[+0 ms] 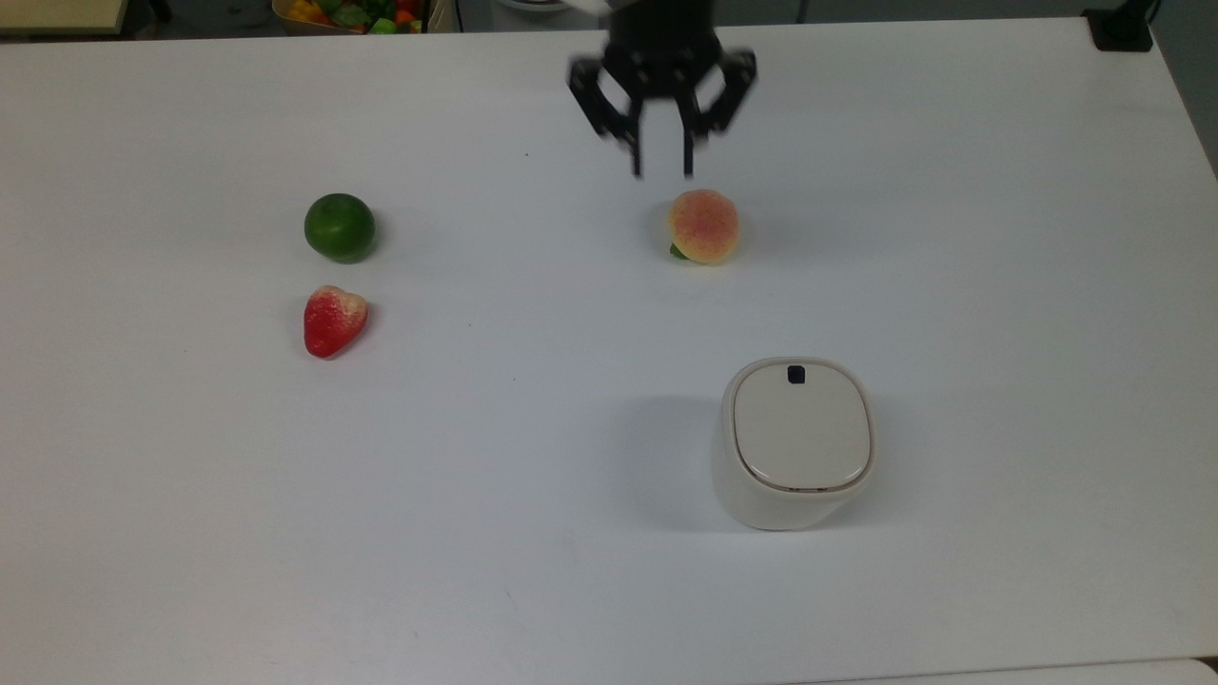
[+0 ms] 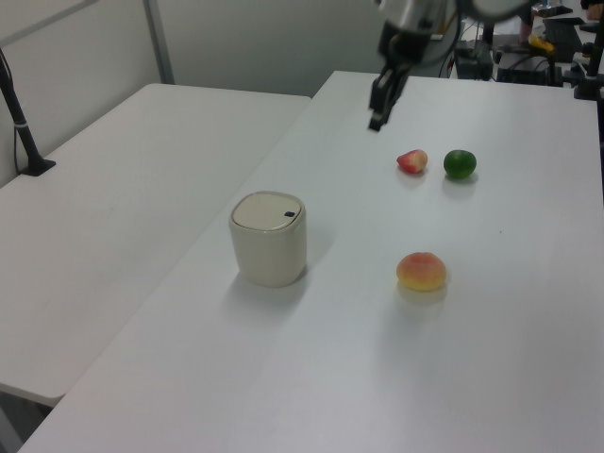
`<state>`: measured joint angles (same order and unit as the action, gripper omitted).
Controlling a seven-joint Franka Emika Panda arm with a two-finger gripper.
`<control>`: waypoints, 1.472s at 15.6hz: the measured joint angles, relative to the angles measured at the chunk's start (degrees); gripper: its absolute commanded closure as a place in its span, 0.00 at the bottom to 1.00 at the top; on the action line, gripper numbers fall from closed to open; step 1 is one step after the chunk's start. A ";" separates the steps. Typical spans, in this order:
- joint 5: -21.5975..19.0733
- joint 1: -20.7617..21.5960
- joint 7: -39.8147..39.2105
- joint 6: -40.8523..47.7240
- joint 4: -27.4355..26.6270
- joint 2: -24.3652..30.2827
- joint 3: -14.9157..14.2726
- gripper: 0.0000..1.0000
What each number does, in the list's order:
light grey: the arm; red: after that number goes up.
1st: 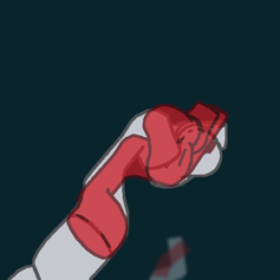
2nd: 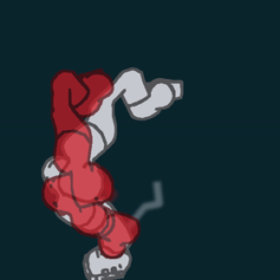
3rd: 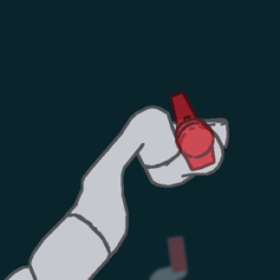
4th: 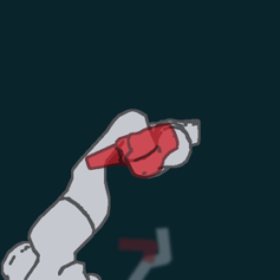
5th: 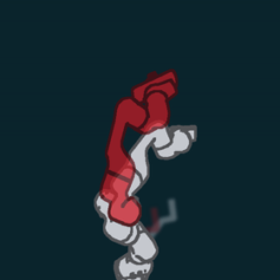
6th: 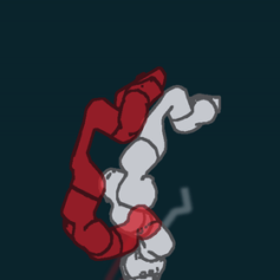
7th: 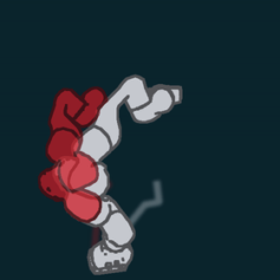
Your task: Close garbage bin
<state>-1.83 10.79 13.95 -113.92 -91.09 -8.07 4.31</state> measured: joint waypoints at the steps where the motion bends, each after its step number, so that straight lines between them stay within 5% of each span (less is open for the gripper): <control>1: -1.05 -1.03 -0.14 3.43 0.01 1.65 -0.04 0.06; 13: -2.11 -7.64 -0.17 26.09 -0.09 12.82 -0.12 0.00; 23: -2.11 -4.57 -8.65 18.82 -1.29 10.84 -6.00 0.00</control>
<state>-3.94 6.22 5.30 -95.09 -92.38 2.78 -1.69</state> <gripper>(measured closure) 0.000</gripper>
